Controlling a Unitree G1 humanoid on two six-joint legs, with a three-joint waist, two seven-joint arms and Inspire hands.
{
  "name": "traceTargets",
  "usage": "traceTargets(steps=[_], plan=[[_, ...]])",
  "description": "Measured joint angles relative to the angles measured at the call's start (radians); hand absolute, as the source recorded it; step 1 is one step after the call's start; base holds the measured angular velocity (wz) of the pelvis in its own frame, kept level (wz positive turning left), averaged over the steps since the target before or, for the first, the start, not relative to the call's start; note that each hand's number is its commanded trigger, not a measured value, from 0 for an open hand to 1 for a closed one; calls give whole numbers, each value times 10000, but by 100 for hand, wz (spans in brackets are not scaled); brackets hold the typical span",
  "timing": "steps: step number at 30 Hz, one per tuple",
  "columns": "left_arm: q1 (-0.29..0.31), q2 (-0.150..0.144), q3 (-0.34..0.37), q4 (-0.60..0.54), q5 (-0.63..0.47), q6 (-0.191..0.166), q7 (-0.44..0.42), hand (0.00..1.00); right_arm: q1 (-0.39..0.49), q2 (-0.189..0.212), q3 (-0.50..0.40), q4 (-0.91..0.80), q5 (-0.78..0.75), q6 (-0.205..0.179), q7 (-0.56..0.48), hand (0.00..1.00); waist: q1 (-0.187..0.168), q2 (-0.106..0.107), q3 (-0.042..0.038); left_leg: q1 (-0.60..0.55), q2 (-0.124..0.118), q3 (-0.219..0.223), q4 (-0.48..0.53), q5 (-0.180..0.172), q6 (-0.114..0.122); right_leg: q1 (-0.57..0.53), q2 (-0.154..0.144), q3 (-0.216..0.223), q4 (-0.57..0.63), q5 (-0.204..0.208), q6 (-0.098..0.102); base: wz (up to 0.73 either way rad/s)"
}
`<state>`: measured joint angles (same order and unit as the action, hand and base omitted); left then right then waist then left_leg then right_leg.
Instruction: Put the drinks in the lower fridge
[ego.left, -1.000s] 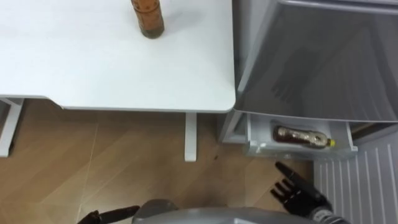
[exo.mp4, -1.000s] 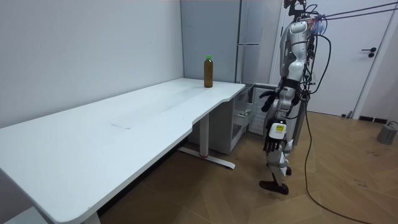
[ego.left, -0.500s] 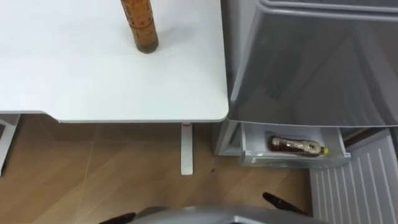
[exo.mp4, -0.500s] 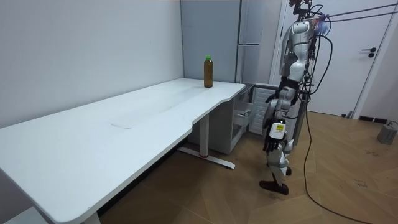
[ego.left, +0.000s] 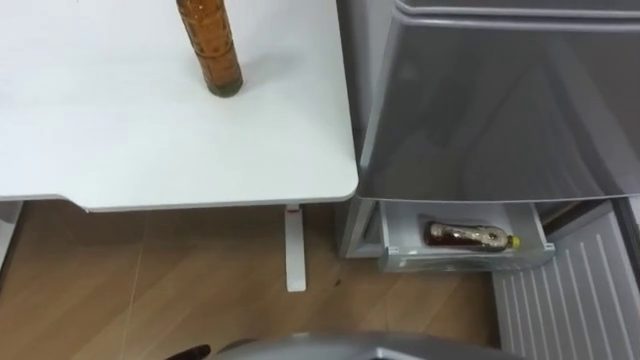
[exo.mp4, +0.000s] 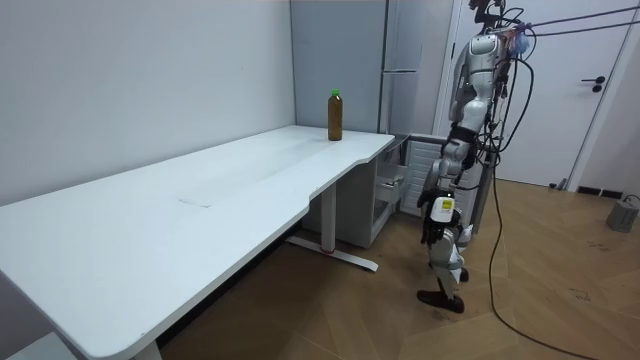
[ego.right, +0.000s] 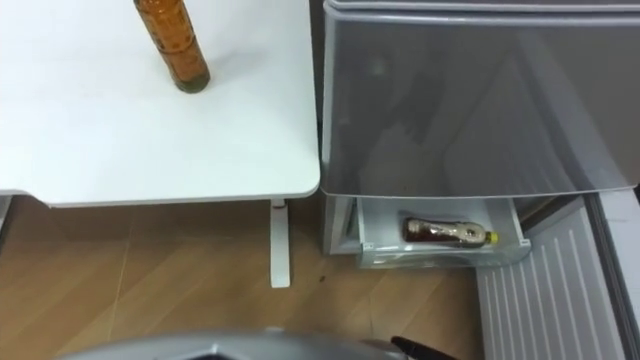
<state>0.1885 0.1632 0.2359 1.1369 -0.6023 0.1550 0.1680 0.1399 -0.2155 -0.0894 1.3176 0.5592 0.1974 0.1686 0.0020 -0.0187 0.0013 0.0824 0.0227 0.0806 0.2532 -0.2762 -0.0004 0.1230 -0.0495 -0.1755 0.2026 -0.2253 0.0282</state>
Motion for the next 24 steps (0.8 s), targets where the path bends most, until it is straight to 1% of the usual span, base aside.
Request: traceTargets(steps=[1,2,4,6,7,8,9,10,11,12,13,14,15,16,17,18,19,20,22,24], plan=[[-29,-1,44,-55,-355,-14,180,0,-14,-2,-66,-23,-209,-29,-92,0,6,10,7,1,-1,1,0,0,0,-12,0,22,4,5,3,-4],[-41,-16,158,-300,-831,-11,452,0,-18,8,-106,-28,-333,-60,-226,0,-1,44,-5,19,-3,-1,1,0,0,-8,2,40,5,9,5,0],[-9,-21,212,-778,-1071,-37,859,0,-8,49,-118,-32,-653,-88,-495,0,20,85,5,102,0,4,-15,0,0,49,11,65,6,10,5,-5],[86,-37,411,-1359,-997,-56,1205,0,53,64,-139,-120,-793,-166,-691,0,55,163,-11,248,-2,-6,-155,-2,-1,102,26,131,16,15,-2,-14],[87,-37,620,-1775,-622,-68,1491,0,100,67,-222,-215,-1074,-244,-740,0,52,183,3,322,-1,-8,-187,-2,-1,149,33,150,4,18,-5,-7],[81,-35,780,-2331,-190,-90,1840,0,163,64,-227,-312,-1323,-288,-845,0,44,220,-17,338,6,-11,-187,-3,-1,165,42,151,7,18,-6,0],[80,-35,802,-2686,43,-101,2038,0,167,63,-229,-355,-1379,-328,-892,0,48,232,-12,330,8,-14,-187,-3,-2,157,45,162,8,20,-9,0],[87,-29,816,-3469,546,-133,2417,0,167,65,-225,-417,-1429,-363,-992,0,57,264,-5,312,8,-18,-186,-3,-2,146,51,175,12,25,-18,0],[82,-29,821,-4247,1024,-195,2766,0,166,81,-226,-421,-1519,-396,-1044,0,45,305,-15,315,5,-46,-189,3,-6,202,55,175,10,27,-21,0],[66,-30,816,-4594,1292,-307,2926,0,173,88,-226,-411,-1614,-442,-1050,0,29,313,-17,322,3,-58,-189,4,-6,209,55,173,10,27,-21,0],[44,-29,788,-5192,1895,-506,3209,0,242,89,-211,-350,-1818,-550,-1041,0,2,357,-9,329,3,-68,-185,6,-6,201,61,197,11,27,-21,-5],[41,-30,743,-5902,2423,-604,3480,0,235,85,-201,-351,-1881,-649,-1085,0,-12,440,-18,322,-2,-99,-184,6,-6,194,63,222,12,28,-22,-5],[45,-30,722,-6349,2646,-602,3590,0,223,88,-167,-388,-1944,-695,-1107,0,-2,433,-19,312,-7,-112,-186,6,-5,193,62,214,13,28,-22,0],[80,-29,681,-7298,3215,-633,3786,0,259,86,-107,-385,-2165,-743,-1132,0,20,409,-14,315,-11,-114,-192,7,-5,192,63,205,13,28,-22,0],[219,81,421,-7720,4155,-507,4033,0,229,73,-111,-382,-2392,-780,-1148,0,-11,415,-9,323,-10,-115,-194,7,-5,191,66,214,11,27,-22,0],[302,68,409,-7791,4433,-494,4069,0,233,78,-111,-377,-2497,-862,-1147,0,-43,407,-4,318,-10,-126,-193,7,-5,189,68,220,2,27,-22,0],[433,-1,378,-8250,4823,-442,4104,0,283,152,-108,-368,-2550,-1016,-1148,0,-82,379,12,301,-15,-174,-185,8,-6,199,70,192,-6,27,-22,11],[565,-1,364,-8825,5148,-436,4125,0,311,256,-108,-352,-2597,-1086,-1145,0,-61,289,90,248,-15,-289,-160,15,-16,179,80,139,-8,28,-22,18],[584,10,275,-9176,5571,-381,4146,0,260,280,-99,-331,-2734,-1141,-1139,0,-36,150,92,123,-15,-402,-34,24,-25,47,84,109,-13,33,-32,17],[584,37,233,-9379,5984,-321,4193,0,170,264,-104,-179,-3015,-1363,-1146,0,-49,99,95,-116,-6,-542,124,21,-27,-32,103,98,-24,61,-59,15]])
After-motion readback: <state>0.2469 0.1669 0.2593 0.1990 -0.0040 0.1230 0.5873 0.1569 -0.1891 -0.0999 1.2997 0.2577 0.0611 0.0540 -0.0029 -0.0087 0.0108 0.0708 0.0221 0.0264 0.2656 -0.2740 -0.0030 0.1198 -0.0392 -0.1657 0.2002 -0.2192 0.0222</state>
